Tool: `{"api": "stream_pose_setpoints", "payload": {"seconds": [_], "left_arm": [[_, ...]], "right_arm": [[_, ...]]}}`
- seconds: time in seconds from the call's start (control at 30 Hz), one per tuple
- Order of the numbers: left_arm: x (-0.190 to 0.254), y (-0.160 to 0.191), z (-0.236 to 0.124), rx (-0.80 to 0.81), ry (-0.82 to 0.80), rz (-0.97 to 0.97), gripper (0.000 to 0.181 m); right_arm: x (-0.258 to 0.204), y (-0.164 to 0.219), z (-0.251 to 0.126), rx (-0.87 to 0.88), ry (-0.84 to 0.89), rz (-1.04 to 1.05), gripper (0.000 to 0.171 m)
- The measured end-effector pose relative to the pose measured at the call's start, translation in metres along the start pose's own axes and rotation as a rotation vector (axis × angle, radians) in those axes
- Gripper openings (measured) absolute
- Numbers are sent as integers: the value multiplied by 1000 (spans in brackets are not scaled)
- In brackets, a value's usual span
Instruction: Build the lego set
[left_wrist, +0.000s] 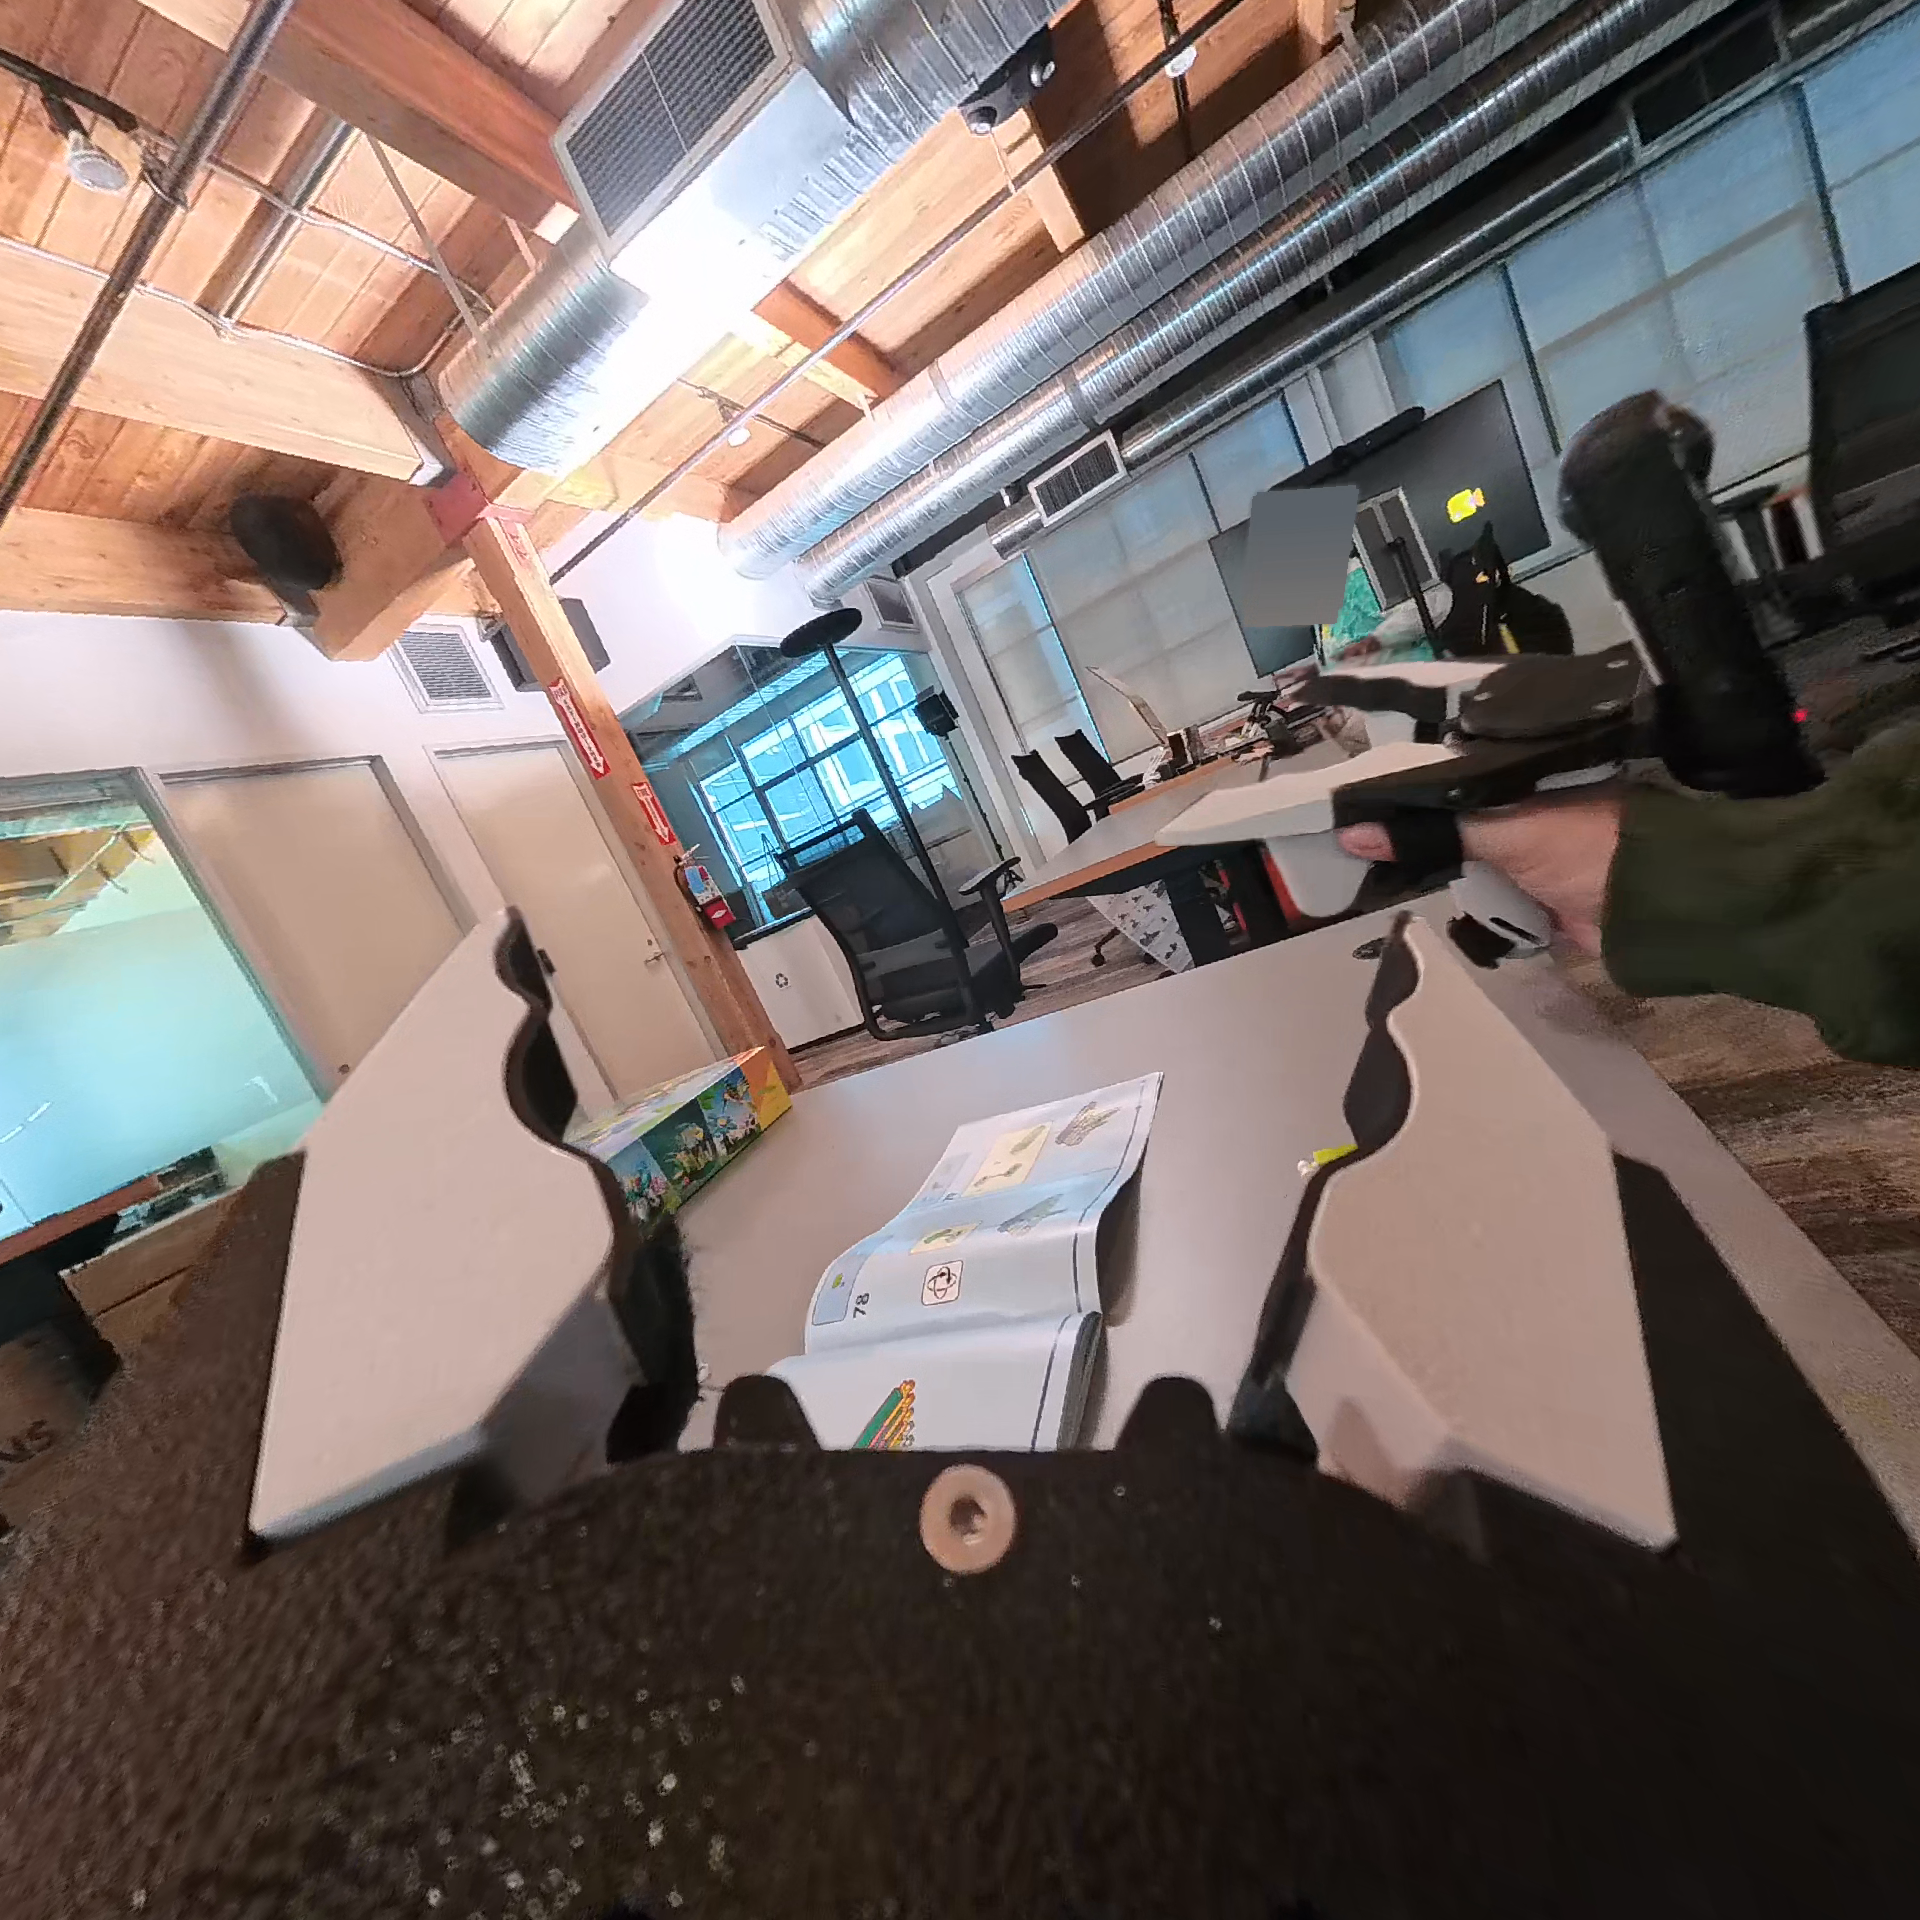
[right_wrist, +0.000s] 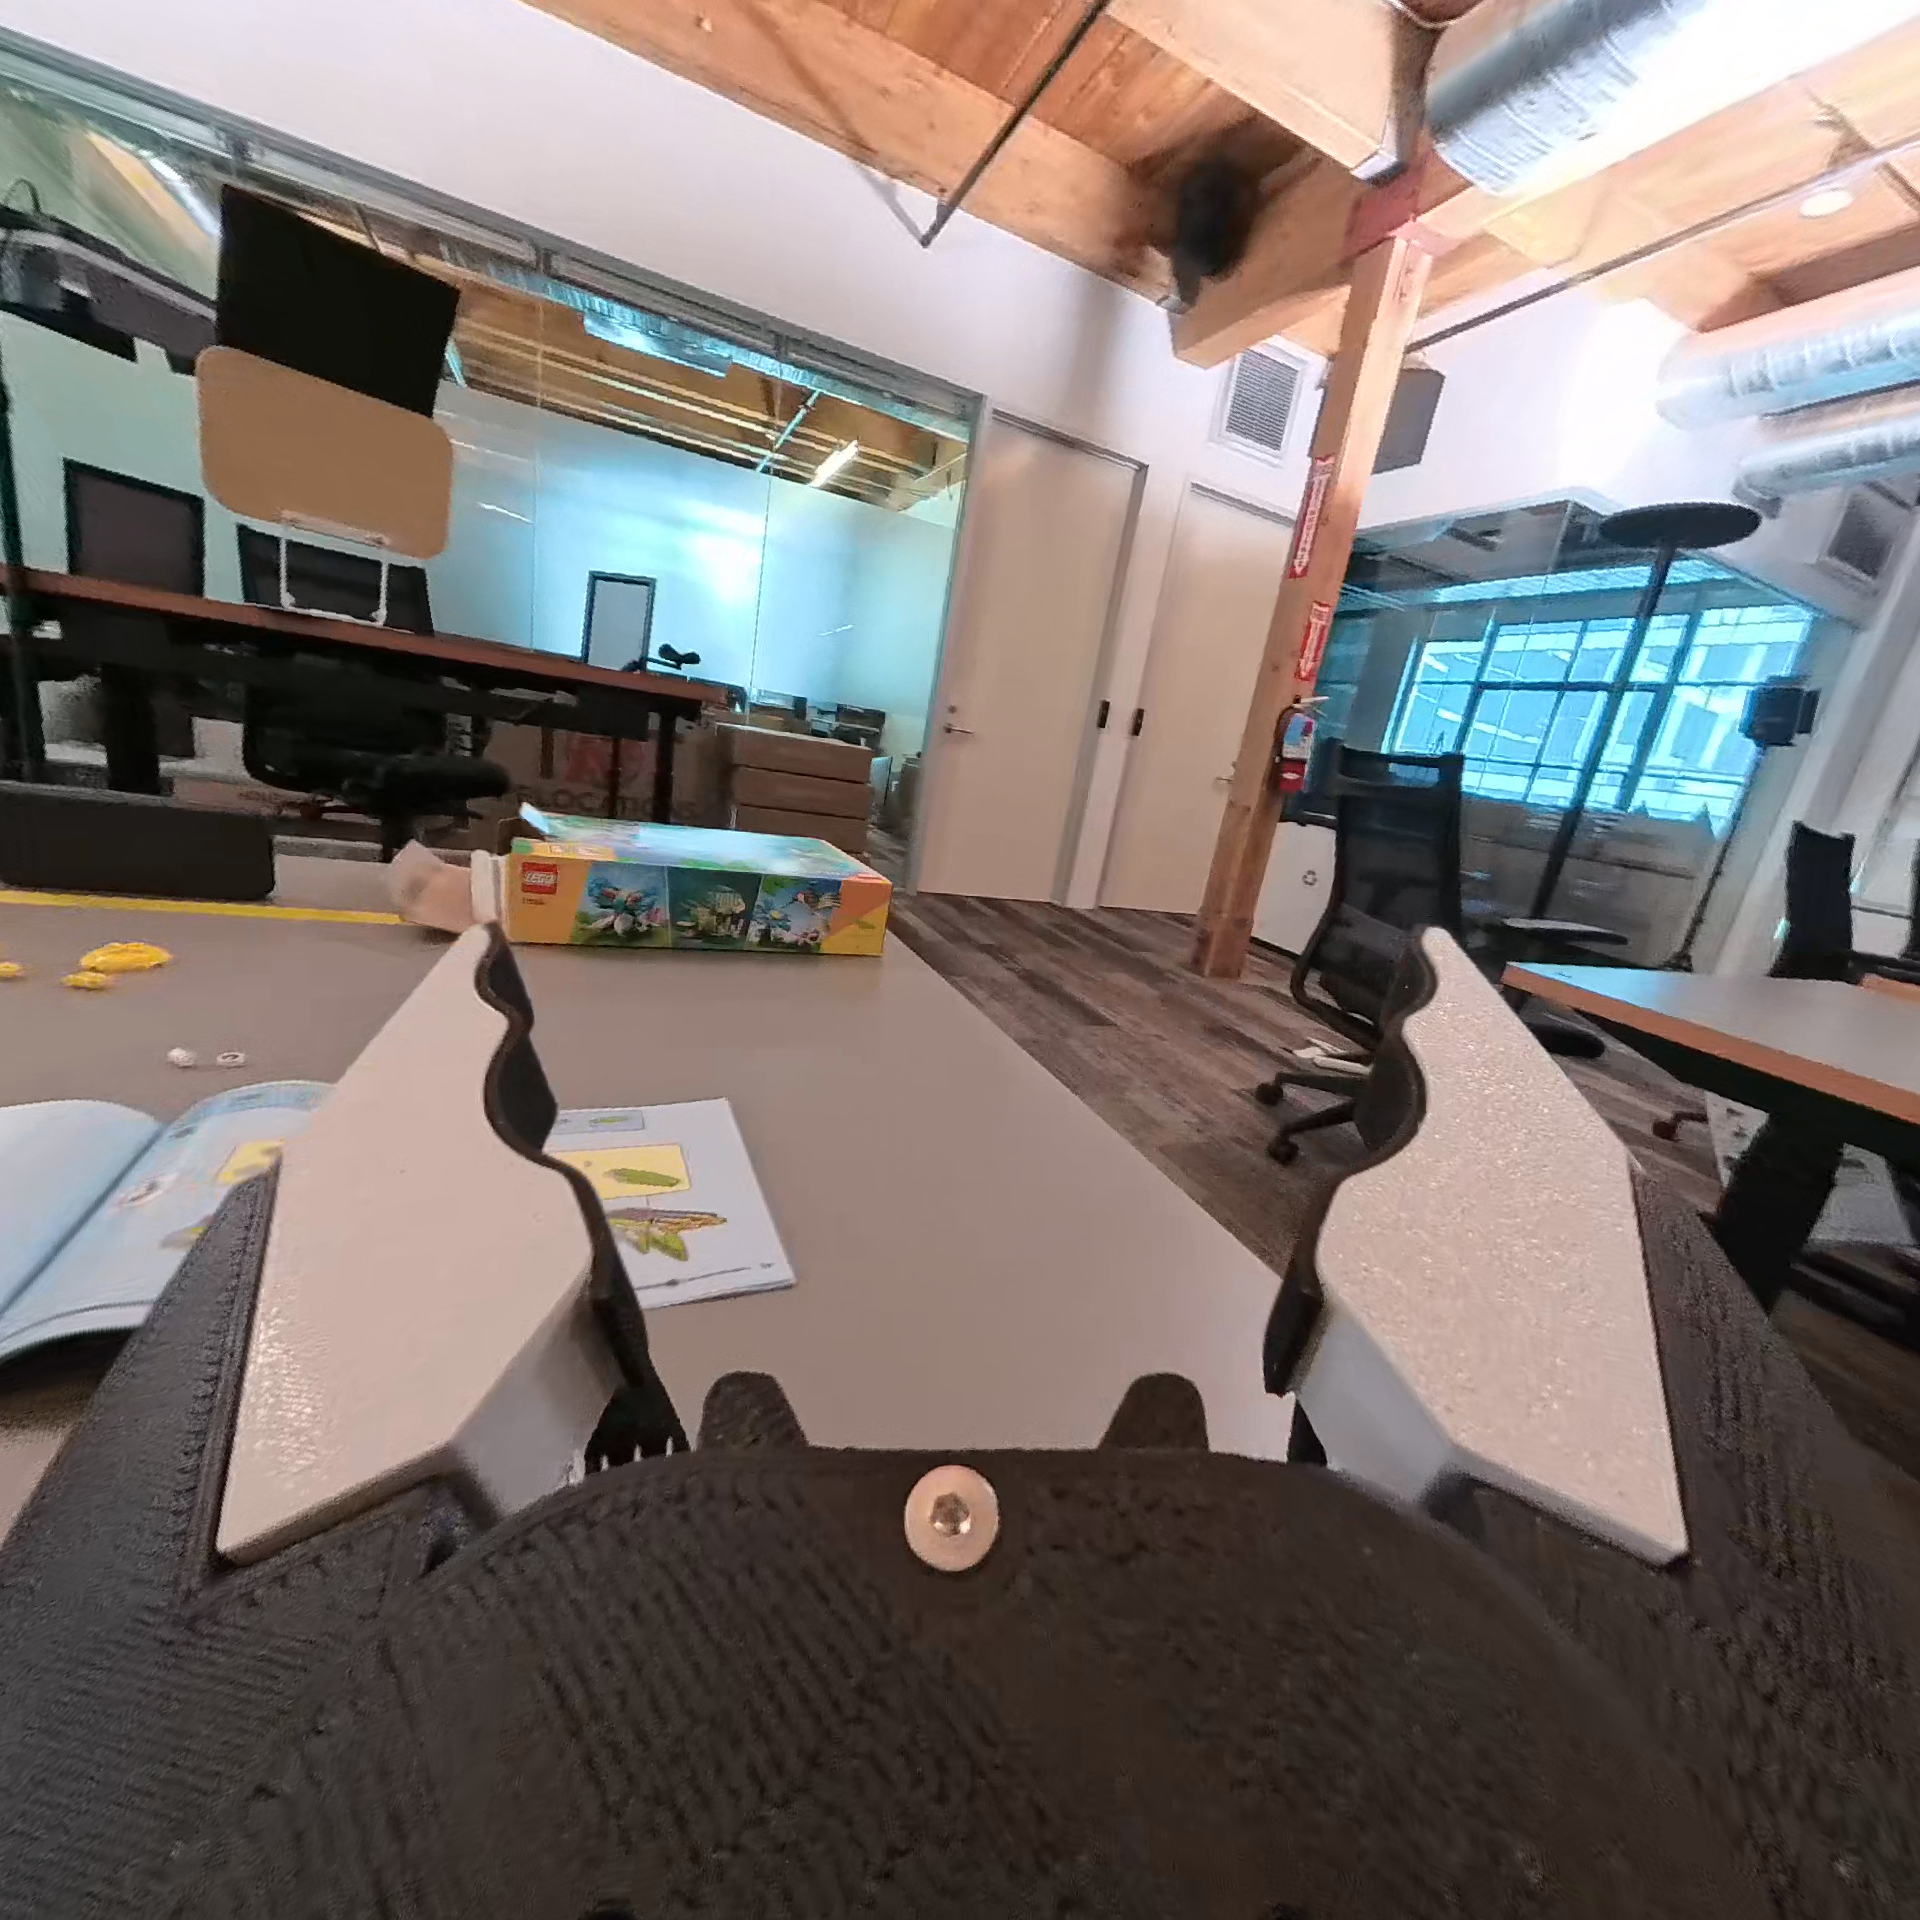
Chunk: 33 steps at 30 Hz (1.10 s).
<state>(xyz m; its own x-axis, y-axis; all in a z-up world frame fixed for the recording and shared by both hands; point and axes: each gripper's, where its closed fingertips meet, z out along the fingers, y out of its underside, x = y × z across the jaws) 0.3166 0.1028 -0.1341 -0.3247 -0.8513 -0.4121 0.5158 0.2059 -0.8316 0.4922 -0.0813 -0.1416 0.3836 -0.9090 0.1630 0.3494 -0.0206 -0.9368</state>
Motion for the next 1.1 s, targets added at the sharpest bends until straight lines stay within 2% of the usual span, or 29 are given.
{"api": "stream_pose_setpoints", "payload": {"seconds": [0.23,0.47,0.7,0.8,0.9,0.97,1.1], "left_arm": [[5,2,1,-14,14,34,150],[11,9,4,-40,35,55,148],[10,13,6,-55,31,56,147],[12,12,6,-53,41,51,147],[13,13,6,-55,46,49,146],[13,13,6,-57,47,47,146],[13,14,7,-61,46,52,146]], "right_arm": [[11,24,18,16,-44,20,153],[16,20,16,72,-66,7,143],[-1,21,15,67,-123,-73,137],[-1,21,17,44,-127,-27,139],[-2,4,19,81,-119,95,140],[-8,-4,18,102,-131,105,140],[-18,13,19,59,-162,70,139]]}}
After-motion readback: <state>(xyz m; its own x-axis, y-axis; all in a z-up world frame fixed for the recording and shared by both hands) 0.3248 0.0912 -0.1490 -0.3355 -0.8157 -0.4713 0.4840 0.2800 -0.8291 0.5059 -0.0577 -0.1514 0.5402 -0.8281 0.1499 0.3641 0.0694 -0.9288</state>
